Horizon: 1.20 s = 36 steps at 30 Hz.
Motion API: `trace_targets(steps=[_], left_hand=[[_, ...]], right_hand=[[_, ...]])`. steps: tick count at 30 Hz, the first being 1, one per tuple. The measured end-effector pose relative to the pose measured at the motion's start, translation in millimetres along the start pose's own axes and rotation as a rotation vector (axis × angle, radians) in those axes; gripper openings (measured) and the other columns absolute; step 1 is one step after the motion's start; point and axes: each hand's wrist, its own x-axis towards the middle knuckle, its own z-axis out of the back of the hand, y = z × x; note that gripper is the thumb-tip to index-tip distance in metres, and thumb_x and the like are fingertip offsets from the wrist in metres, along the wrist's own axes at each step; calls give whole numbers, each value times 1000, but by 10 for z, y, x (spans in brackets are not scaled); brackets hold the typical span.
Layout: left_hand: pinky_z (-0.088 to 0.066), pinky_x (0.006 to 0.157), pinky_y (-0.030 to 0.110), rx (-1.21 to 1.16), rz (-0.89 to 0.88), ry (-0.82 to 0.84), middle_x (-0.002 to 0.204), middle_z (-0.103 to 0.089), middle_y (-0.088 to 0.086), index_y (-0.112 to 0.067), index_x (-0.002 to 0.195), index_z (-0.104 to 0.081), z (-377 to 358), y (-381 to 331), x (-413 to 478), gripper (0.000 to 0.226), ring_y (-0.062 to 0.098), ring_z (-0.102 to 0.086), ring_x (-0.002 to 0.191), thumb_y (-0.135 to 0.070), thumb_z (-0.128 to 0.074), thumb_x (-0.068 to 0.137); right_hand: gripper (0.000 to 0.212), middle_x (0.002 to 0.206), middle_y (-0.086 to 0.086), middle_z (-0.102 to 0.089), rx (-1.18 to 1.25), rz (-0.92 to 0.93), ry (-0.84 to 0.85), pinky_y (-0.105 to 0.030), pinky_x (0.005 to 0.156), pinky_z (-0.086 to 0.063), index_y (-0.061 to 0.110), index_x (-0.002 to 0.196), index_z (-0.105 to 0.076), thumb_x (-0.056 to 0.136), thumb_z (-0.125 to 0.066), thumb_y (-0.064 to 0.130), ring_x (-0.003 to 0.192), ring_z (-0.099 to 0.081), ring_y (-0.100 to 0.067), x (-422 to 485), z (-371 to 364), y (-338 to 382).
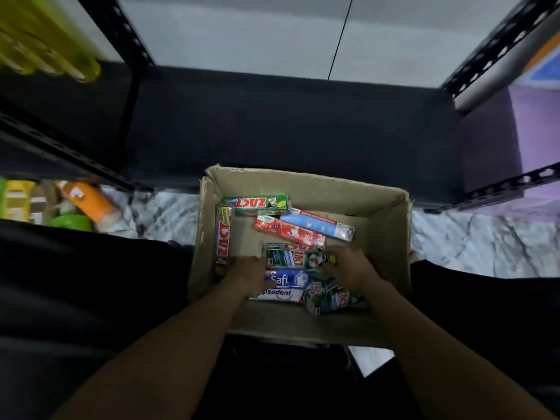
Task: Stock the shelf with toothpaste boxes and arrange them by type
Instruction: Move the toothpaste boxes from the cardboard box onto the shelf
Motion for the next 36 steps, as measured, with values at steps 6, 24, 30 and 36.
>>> trace_targets(steps=[6,24,30,36], left_hand=[[-42,105,36,-141,0,-45,142,-52,11,-19,145,-45,-177,18,96,58,29,-52,125,-34,-65,93],[-53,98,38,-736,123,216,133,-55,-2,-22,125,-59,-203,179,46,54,16,-57,116,-29,-83,77],[-57,77,28,-886,116,233,129,-54,4,-15,132,-52,-81,70,-39,56,17,-61,107,-17,-79,83],[-55,69,22,-757,-44,192,123,-57,0,-24,131,-60,235,-63,-210,46,11,-62,97,-23,-74,88]], right_hand=[[39,129,-12,-63,101,-84,-130,-33,94,-47,13,129,-61,93,-65,27,114,-60,-30,305,-36,-23],[75,123,-15,-63,265,-318,-115,-30,79,-48,8,128,-58,68,-86,43,108,-62,-31,1057,-178,-672],[75,118,-16,-65,364,-341,-61,-31,66,-51,4,127,-55,68,-87,39,96,-66,-29,1063,-236,-714],[69,131,-19,-54,455,-203,-97,-48,87,-54,8,129,-40,76,-83,19,111,-59,-34,831,-204,-474]])
